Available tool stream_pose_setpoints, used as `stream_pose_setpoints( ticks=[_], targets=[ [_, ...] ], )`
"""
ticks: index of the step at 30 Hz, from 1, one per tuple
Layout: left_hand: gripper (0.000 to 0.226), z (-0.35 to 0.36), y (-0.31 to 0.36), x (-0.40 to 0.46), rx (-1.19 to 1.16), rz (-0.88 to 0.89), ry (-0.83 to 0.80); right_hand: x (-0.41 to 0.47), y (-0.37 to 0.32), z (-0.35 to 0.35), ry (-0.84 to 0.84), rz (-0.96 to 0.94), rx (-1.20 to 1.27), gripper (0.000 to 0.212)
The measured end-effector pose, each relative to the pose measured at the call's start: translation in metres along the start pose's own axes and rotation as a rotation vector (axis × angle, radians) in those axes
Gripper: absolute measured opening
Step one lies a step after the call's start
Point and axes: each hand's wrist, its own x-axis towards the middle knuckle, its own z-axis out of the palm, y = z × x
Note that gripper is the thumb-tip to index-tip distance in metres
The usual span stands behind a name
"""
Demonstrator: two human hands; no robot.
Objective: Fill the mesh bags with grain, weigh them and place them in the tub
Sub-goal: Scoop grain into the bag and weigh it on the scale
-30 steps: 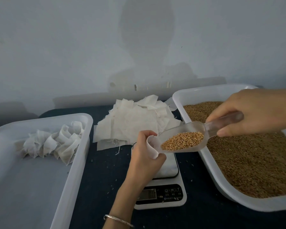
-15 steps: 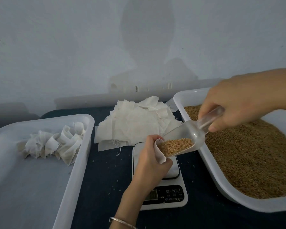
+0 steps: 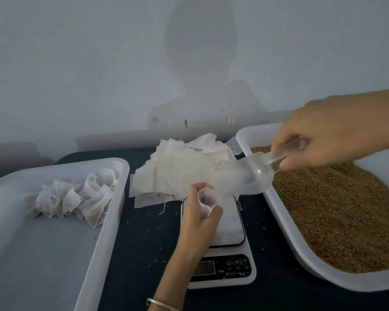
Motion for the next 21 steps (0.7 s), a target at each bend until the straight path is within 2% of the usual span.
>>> stream_pose_setpoints(
  ticks=[1,2,3,4,6,12,16,18,21],
  targets=[
    [0.025,-0.001,0.0,0.001,-0.051,0.019,0.042,-0.012,-0.008,0.019,0.125,0.081,0.079,0.049],
    [0.024,-0.002,0.0,0.002,-0.084,0.031,0.073,-0.005,-0.003,0.019,0.248,0.083,0.2,0.046],
    [0.025,-0.001,-0.001,0.002,-0.098,0.032,0.086,-0.011,-0.003,0.041,0.263,0.164,0.285,0.043],
    [0.028,0.0,-0.002,0.002,-0.101,0.02,0.08,-0.006,0.011,0.06,0.388,0.181,0.401,0.038],
    [0.041,0.002,-0.007,0.001,-0.048,-0.021,0.068,0.004,0.023,0.085,0.582,0.33,0.578,0.028],
    [0.088,-0.007,-0.011,-0.001,0.081,0.068,0.036,0.035,0.039,0.15,0.614,0.66,0.641,0.027],
    [0.119,-0.024,-0.01,-0.008,0.032,0.052,-0.062,0.038,0.044,0.161,0.583,0.698,0.571,0.02],
    [0.127,-0.029,-0.008,-0.008,-0.016,0.02,-0.092,0.038,0.043,0.164,0.567,0.702,0.533,0.019],
    [0.142,-0.033,0.0,-0.002,-0.175,-0.124,-0.045,0.036,0.041,0.165,0.527,0.724,0.473,0.019]
  ],
)
